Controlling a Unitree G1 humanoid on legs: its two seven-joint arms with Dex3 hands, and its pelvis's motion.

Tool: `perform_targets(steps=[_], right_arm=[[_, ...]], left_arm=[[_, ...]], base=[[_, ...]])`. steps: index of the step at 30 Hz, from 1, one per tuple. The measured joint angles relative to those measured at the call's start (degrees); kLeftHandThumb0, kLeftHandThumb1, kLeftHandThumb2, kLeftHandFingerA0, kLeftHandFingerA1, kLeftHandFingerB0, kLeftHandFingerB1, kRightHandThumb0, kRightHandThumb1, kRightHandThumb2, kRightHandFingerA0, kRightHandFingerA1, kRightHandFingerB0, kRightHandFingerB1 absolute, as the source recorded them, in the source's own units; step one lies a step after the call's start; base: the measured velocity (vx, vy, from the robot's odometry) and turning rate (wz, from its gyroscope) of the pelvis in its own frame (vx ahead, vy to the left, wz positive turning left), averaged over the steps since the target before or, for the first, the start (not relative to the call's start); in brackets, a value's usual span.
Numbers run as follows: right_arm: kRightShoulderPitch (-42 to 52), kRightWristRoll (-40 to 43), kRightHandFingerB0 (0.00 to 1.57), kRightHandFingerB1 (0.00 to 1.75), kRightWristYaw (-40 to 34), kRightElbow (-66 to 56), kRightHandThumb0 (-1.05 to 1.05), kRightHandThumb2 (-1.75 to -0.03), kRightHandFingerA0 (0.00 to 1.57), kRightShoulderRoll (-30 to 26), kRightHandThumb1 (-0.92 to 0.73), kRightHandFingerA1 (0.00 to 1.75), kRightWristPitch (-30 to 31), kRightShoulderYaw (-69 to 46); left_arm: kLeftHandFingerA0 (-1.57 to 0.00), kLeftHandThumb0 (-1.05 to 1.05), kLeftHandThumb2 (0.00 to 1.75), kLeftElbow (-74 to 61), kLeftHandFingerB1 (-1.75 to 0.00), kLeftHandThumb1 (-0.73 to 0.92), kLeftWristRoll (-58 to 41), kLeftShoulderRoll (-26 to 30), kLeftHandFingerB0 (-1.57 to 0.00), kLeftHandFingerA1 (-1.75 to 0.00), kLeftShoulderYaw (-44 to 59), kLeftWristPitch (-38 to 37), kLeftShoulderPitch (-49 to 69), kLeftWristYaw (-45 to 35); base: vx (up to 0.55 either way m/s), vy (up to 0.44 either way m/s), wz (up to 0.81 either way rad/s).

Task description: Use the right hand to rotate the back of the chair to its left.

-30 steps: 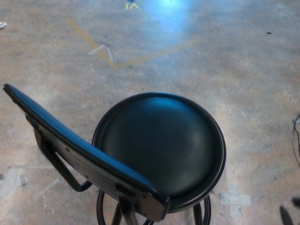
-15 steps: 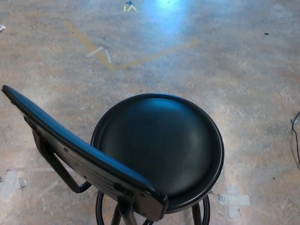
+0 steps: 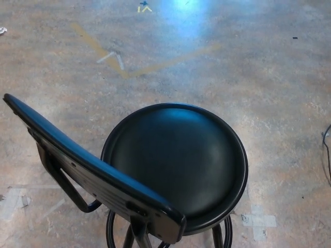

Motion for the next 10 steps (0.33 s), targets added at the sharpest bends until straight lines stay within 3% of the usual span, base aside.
perform_targets(steps=[10], right_arm=[[0.06,0.77,0.0,0.79,0.45,-0.02,-0.72,-0.95,0.11,0.0,0.08,0.85,0.12,-0.17]], left_arm=[[-0.63,-0.49,0.62,-0.08,-0.45,0.74,0.05,-0.05,-0.58,-0.53,-0.24,-0.53,0.62,-0.03]], base=[[0.0,0.0,0.0]])
